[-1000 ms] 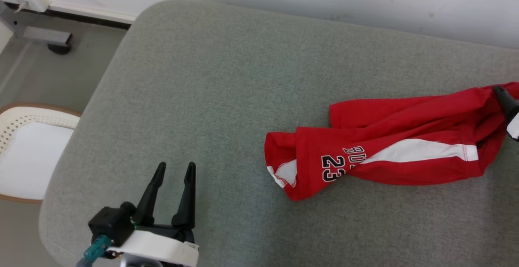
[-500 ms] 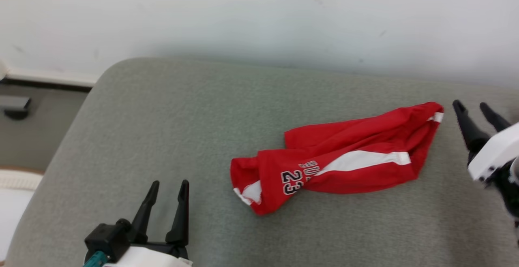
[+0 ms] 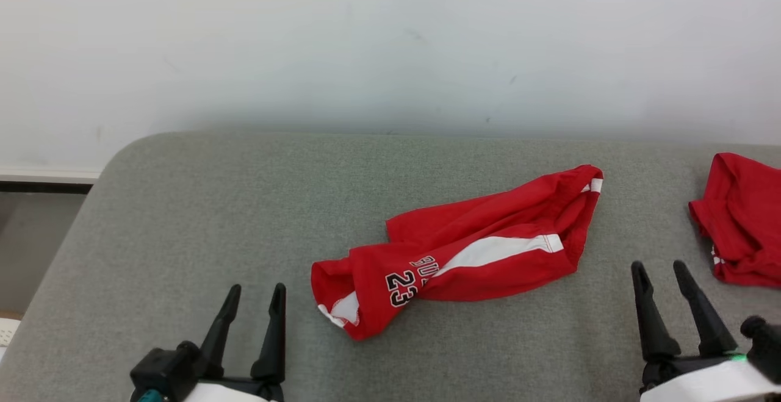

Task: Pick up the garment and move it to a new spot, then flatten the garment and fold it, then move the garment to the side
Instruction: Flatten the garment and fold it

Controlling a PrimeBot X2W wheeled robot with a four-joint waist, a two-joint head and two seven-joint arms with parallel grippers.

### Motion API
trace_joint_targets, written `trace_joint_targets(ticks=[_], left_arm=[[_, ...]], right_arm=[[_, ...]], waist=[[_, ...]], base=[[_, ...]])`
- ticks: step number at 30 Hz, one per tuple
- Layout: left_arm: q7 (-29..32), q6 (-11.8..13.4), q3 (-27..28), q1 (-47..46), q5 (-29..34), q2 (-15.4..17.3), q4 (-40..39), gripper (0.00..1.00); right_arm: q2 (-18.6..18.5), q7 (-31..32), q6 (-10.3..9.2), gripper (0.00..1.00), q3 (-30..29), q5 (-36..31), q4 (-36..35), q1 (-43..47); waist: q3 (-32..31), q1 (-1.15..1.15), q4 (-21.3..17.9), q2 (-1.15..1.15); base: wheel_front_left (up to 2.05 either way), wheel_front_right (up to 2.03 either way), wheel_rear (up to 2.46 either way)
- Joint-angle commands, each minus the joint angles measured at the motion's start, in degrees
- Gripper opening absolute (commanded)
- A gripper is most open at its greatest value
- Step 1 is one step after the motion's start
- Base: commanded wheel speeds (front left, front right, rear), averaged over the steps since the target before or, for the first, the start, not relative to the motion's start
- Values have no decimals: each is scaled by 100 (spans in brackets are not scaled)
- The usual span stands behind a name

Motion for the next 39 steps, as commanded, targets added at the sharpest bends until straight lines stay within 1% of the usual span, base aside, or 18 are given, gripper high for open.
trace_joint_targets(ticks=[1,3,5,8,11,13,16,18,21,23,24,25,26,33,34,36,39], left_arm=[[-8,-17,-27,94,79,20,11,100],[-8,-22,-95,108,105,53,51,100],[41,-28,-207,111,87,104,139,100],[193,-31,-467,-4,116,224,177,100],[642,-30,-853,-106,72,379,232,100],[1049,-21,-1240,-223,43,576,262,100],[1535,-21,-1631,-440,69,865,349,100],[1755,-22,-1852,-615,167,1035,405,100],[2032,-22,-2189,-841,140,1252,556,100],[2239,-23,-2303,-985,29,1318,705,100],[2343,-23,-2415,-1078,99,1410,773,100],[2348,-23,-2478,-1195,154,1449,808,100],[2325,-22,-2476,-1270,119,1418,861,100],[2768,-6,-2521,-1526,15,1426,1356,100],[2749,-6,-2524,-1549,-7,1419,1390,88],[2698,-9,-2557,-1563,-33,1420,1416,0],[2634,-13,-2597,-1618,-45,1457,1402,0]], right_arm=[[98,-131,1,100,-62,-84,-83,196],[211,-219,1,100,-93,-228,-107,397],[337,-291,1,100,-151,-219,-157,505],[394,-312,1,100,-189,-296,-195,576],[442,-295,1,100,-179,-340,-206,560],[464,-286,1,100,-171,-351,-216,546],[498,-285,1,100,-128,-378,-196,489],[515,-290,1,100,-62,-387,-176,423],[553,-321,1,100,-24,-350,-141,330],[576,-337,1,100,-7,-339,-106,288],[584,-351,1,100,-3,-332,-89,269],[590,-359,1,100,17,-329,-74,240],[601,-367,1,100,23,-330,-64,214],[648,-429,1,100,125,-313,41,145],[647,-442,1,100,140,-310,61,130],[657,-466,1,100,139,-303,93,118],[665,-504,1,100,130,-298,130,128]], waist=[[0,0,-46,0],[0,0,-83,0],[-2,0,-120,0],[7,0,-174,0],[10,0,-219,0],[27,0,-240,0],[61,0,-287,0],[87,0,-354,0],[150,0,-462,0],[201,0,-532,0],[223,0,-567,0],[245,0,-609,0],[266,0,-647,0],[338,0,-845,0],[347,0,-871,0],[359,0,-904,0],[364,0,-927,0]], base=[[0,0,0],[0,0,0],[0,0,0],[0,0,0],[0,0,0],[0,0,0],[0,0,0],[0,0,0],[0,0,0],[0,0,0],[0,0,0],[0,0,0],[0,0,0],[0,0,0],[0,0,0],[0,0,0],[0,0,0]])
